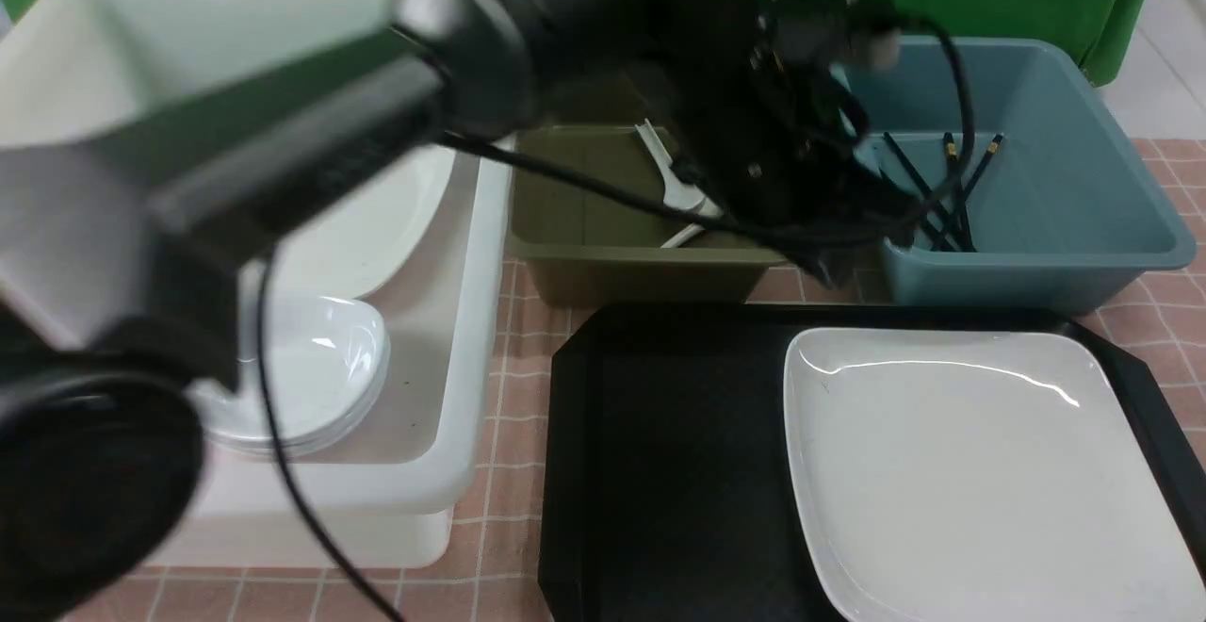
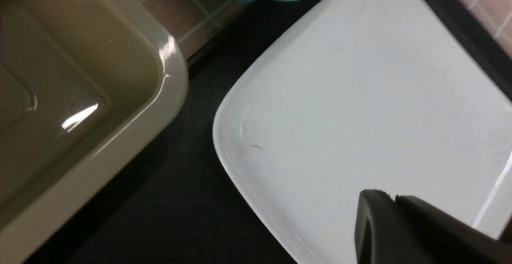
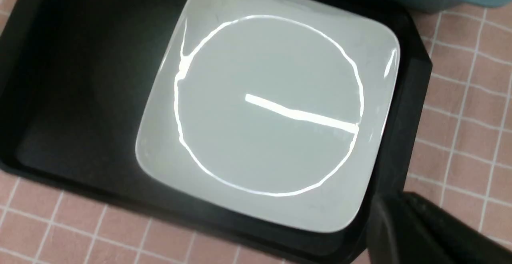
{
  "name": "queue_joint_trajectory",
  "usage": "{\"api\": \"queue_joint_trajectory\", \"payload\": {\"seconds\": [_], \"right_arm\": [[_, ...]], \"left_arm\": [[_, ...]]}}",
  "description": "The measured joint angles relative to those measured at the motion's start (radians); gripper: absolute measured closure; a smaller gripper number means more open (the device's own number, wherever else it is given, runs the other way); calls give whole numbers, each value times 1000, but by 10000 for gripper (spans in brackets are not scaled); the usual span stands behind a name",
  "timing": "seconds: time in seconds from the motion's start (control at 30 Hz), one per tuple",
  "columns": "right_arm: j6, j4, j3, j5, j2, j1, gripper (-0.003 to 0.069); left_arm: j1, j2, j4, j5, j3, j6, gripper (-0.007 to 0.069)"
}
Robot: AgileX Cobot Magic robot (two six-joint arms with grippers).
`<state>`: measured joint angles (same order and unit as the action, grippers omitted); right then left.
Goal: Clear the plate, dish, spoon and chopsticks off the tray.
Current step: Use the left arm to grab a plate from the dinner plate
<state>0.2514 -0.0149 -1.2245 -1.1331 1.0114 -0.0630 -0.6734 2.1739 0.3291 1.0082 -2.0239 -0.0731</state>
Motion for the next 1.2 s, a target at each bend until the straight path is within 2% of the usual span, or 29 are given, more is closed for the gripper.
{"api": "queue_joint_trajectory", "payload": {"seconds": [0.07, 0.23, 0.33, 0.47, 0.67, 1.0, 1.07, 1.1, 1.13, 1.2], "right_arm": [[0, -2, 7, 0, -17, 0, 629], [1, -7, 7, 0, -67, 0, 629], [1, -12, 8, 0, -71, 0, 629], [4, -42, 9, 0, -71, 0, 629], [22, -72, 14, 2, -71, 0, 629], [46, -109, 15, 3, -71, 0, 629], [47, -109, 15, 4, -71, 0, 629], [47, -109, 15, 4, -71, 0, 629], [49, -109, 15, 4, -71, 0, 629], [50, -109, 15, 4, -71, 0, 629]], "left_arm": [[0, 33, -5, -1, -14, 1, 487], [0, 147, -14, -17, -33, 3, 265], [0, 173, -14, -29, -34, 3, 183], [0, 195, -15, -70, -34, 3, 141], [0, 223, -12, -115, -34, 6, 169], [1, 255, 44, -144, -37, 7, 308], [2, 259, 48, -150, -41, 7, 394], [2, 259, 48, -152, -41, 10, 409], [5, 260, 58, -149, -44, 46, 469], [6, 260, 65, -145, -44, 59, 482]]}}
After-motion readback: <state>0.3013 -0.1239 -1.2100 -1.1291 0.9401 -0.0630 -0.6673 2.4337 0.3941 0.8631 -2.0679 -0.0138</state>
